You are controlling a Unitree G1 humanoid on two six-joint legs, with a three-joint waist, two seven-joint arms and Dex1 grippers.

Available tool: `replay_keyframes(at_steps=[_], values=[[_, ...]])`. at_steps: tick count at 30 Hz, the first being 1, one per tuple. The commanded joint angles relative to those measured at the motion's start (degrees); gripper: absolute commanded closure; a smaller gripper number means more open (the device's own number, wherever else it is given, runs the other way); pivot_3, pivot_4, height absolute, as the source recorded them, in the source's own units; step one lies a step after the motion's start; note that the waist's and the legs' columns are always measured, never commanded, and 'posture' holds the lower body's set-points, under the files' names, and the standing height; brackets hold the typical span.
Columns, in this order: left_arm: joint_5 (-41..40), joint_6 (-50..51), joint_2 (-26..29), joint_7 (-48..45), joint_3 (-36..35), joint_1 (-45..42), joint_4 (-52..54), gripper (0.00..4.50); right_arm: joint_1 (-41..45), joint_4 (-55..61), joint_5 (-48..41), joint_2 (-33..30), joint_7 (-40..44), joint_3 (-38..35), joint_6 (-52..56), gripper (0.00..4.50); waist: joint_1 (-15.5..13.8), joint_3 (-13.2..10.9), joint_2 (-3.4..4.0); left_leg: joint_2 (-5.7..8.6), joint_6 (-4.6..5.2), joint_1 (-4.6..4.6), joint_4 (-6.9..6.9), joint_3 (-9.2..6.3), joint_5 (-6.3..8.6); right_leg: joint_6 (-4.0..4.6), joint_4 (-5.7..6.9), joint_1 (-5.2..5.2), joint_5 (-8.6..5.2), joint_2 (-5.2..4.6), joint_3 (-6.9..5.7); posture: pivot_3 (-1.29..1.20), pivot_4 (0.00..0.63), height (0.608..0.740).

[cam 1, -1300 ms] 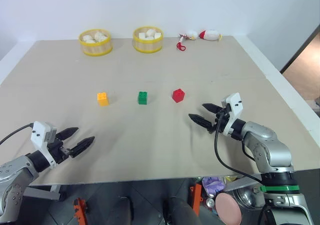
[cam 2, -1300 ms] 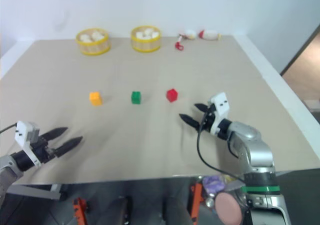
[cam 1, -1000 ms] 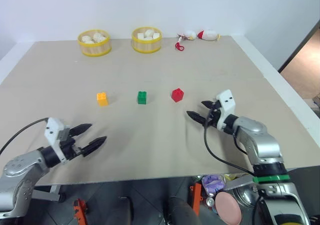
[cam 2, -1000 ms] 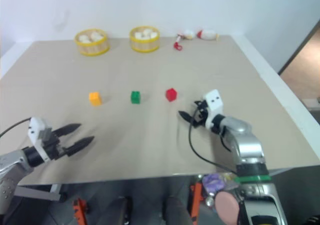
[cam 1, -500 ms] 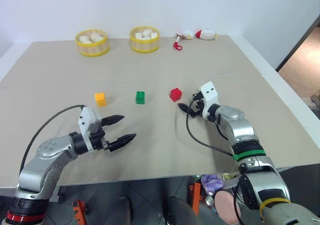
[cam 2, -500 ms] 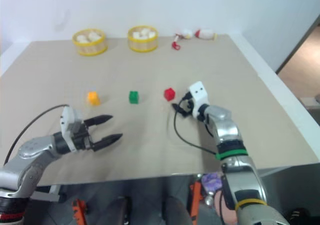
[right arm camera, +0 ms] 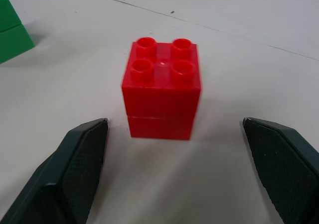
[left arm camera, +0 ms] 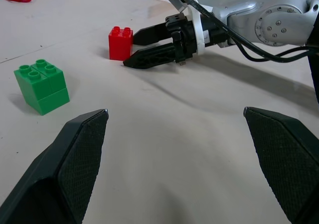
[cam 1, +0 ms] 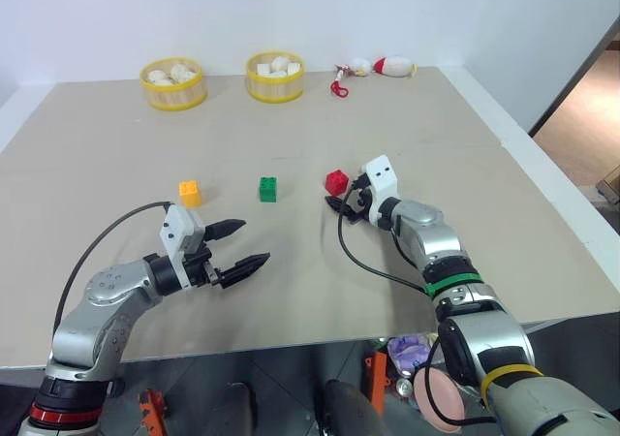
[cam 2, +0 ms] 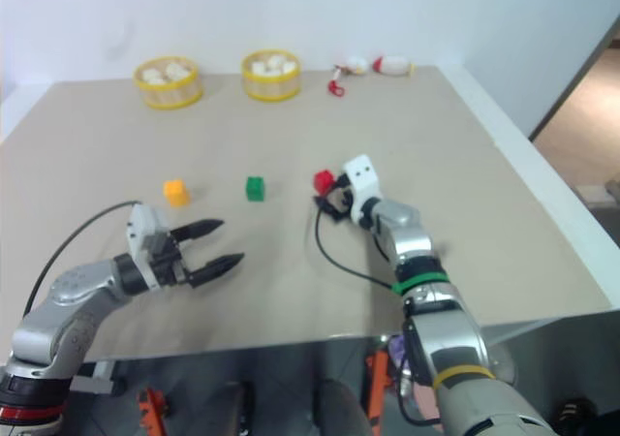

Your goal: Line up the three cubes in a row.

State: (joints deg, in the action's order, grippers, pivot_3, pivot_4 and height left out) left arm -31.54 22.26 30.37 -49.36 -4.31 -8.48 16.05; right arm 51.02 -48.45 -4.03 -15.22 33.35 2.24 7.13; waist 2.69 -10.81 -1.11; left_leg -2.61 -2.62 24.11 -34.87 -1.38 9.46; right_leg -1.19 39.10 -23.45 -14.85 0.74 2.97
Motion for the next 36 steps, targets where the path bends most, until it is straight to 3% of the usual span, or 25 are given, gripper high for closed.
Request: replay_keyframes(at_steps=[1, 2, 5, 12, 18, 22, 28, 36], values=[[-0.3, -1.0, -0.1, 0.6, -1.5, -0.6, 0.1, 0.00, 2.5, -0.7, 0.5, 0.4, -0.4, -0.5, -2.0, 0.01, 0.0, 0.0, 0.00, 0.00, 0.00, 0.00, 0.00, 0.01, 0.00, 0.00, 0.00, -0.01, 0.00, 0.00, 0.01, 0.00, 0.150, 0.740], [-0.3, -1.1, -0.2, 0.8, -1.6, -0.6, 0.1, 0.00, 2.7, -1.2, 0.6, 0.4, -0.5, -0.5, -2.4, 0.01, 0.0, 0.0, 0.00, 0.00, 0.00, 0.00, 0.00, 0.01, 0.00, 0.00, 0.00, 0.00, 0.01, 0.00, 0.01, 0.00, 0.150, 0.740], [-0.3, -1.3, -0.3, 1.3, -1.8, -0.5, 0.0, 0.00, 3.0, -2.4, 1.0, 0.4, -0.8, -0.7, -3.2, 0.83, 0.0, 0.0, 0.00, 0.00, 0.00, -0.01, 0.00, 0.03, 0.00, 0.00, 0.00, -0.01, 0.01, 0.00, 0.03, 0.00, 0.150, 0.740], [-0.4, -1.3, -0.2, 1.5, -1.7, -0.5, -0.1, 0.00, 3.3, -3.2, 1.1, 0.5, -0.8, -0.8, -3.9, 3.25, 0.0, 0.0, 0.00, 0.00, 0.00, -0.01, 0.00, 0.06, 0.00, -0.01, 0.00, -0.01, 0.01, 0.00, 0.06, 0.00, 0.150, 0.740], [-0.4, -1.3, -0.2, 1.5, -1.7, -0.5, -0.1, 0.00, 3.4, -3.5, 1.1, 0.5, -0.8, -0.8, -4.1, 3.32, 0.0, 0.0, 0.00, 0.00, 0.00, -0.01, 0.00, 0.07, 0.00, -0.02, 0.00, -0.02, 0.02, 0.00, 0.07, 0.00, 0.150, 0.740], [-5.8, -2.5, 3.6, -4.7, -9.6, 4.2, 0.0, 0.00, 3.0, -0.7, -2.4, -4.1, 11.1, -2.3, -6.4, 3.32, 0.1, 0.0, 0.01, -0.03, 0.00, 0.01, 0.05, 0.17, 0.00, -0.02, 0.00, -0.12, 0.02, 0.01, 0.14, 0.00, 0.150, 0.740], [-7.4, -1.1, 6.0, -6.8, -12.0, 4.5, -1.9, 0.00, -4.9, 10.0, 0.0, -12.7, 34.8, 7.1, -13.6, 3.32, -0.1, 0.0, -0.05, -0.02, 0.01, 0.01, 0.10, 0.18, 0.02, -0.05, -0.06, -0.09, -0.05, -0.02, 0.11, 0.00, 0.150, 0.740], [-8.2, 0.5, 6.0, -7.4, -10.2, 2.8, -1.6, 0.00, -4.2, 7.2, 0.8, -12.0, 44.4, 11.2, -17.2, 3.32, 0.1, 0.0, -0.07, -0.10, 0.01, -0.24, 0.10, 0.27, 0.02, -0.01, -0.03, 0.02, 0.03, 0.08, 0.23, 0.00, 0.150, 0.740]])
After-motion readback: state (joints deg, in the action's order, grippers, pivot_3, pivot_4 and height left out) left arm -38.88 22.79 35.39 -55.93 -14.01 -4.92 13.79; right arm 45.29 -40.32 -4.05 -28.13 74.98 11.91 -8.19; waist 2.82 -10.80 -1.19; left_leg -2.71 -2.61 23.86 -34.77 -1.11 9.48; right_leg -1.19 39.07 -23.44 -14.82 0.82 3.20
